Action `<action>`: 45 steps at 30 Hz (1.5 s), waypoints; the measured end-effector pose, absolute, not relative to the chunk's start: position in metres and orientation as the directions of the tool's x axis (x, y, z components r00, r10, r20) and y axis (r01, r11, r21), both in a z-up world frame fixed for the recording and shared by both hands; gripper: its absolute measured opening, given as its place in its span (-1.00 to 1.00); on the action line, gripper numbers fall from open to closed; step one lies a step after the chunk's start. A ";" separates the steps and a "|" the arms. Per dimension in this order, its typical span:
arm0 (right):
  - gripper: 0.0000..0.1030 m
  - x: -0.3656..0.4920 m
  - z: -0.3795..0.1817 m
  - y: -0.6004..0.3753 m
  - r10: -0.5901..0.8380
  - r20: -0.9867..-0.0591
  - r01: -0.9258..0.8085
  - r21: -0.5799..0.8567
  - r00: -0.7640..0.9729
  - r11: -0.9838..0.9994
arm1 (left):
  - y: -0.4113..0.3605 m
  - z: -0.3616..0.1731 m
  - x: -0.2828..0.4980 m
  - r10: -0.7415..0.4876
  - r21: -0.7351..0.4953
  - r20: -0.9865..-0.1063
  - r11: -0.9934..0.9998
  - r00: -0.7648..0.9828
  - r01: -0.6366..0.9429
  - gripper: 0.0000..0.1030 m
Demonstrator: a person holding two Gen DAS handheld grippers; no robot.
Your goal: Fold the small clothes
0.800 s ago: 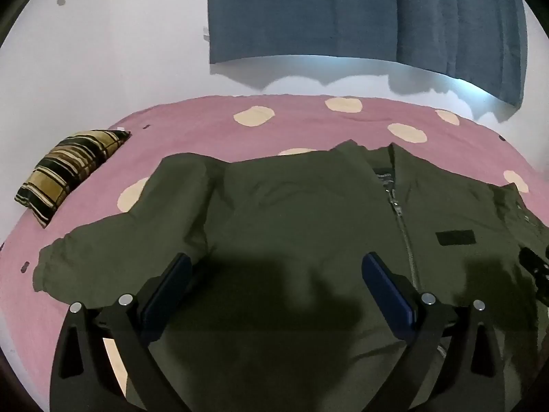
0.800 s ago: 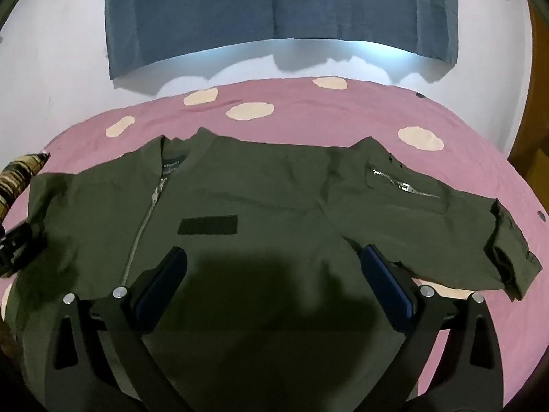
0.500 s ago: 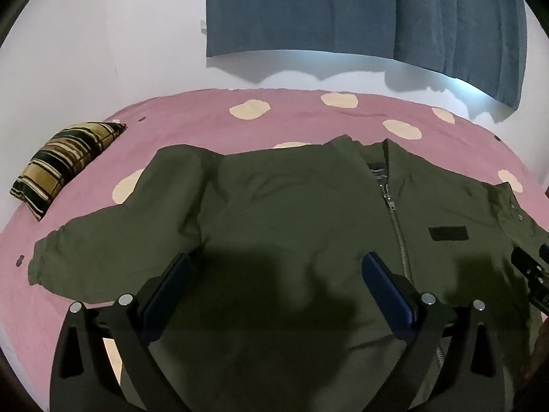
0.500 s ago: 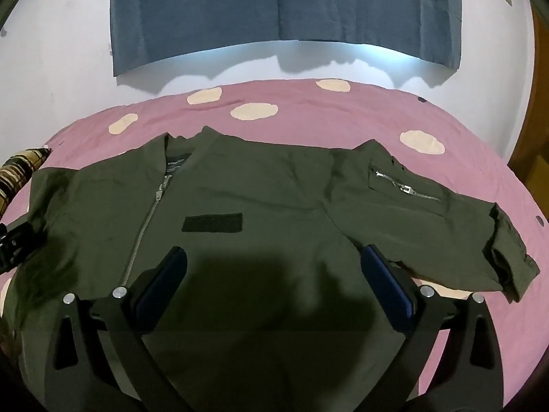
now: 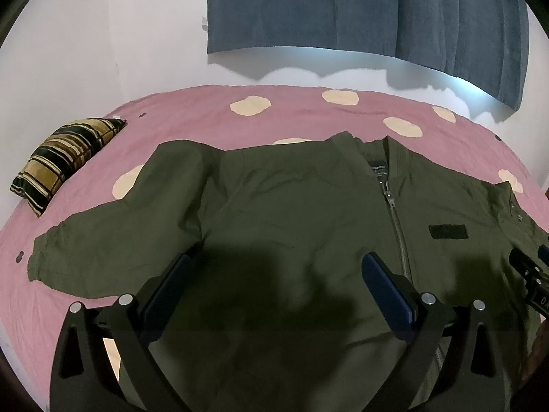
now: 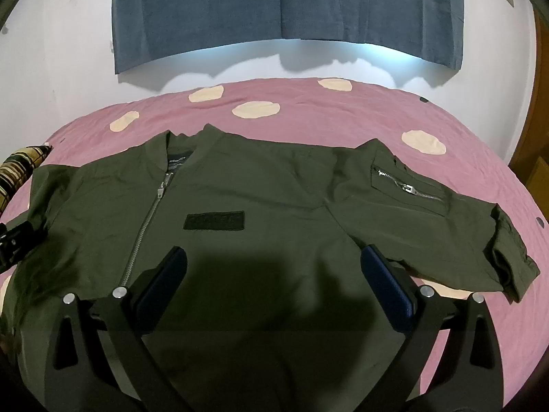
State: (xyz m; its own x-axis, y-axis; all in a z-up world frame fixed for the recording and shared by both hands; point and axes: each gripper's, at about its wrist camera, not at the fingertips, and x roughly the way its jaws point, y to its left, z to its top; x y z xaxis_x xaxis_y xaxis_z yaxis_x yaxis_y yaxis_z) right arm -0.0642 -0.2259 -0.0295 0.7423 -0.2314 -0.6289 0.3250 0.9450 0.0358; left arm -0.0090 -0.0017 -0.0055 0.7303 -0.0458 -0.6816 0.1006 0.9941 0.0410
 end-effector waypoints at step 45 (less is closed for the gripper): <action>0.96 -0.065 -0.036 -0.226 -0.229 -0.639 0.326 0.036 0.734 0.945 | -0.005 -0.008 -0.010 -0.038 0.058 -0.694 0.992 0.719 0.108 0.93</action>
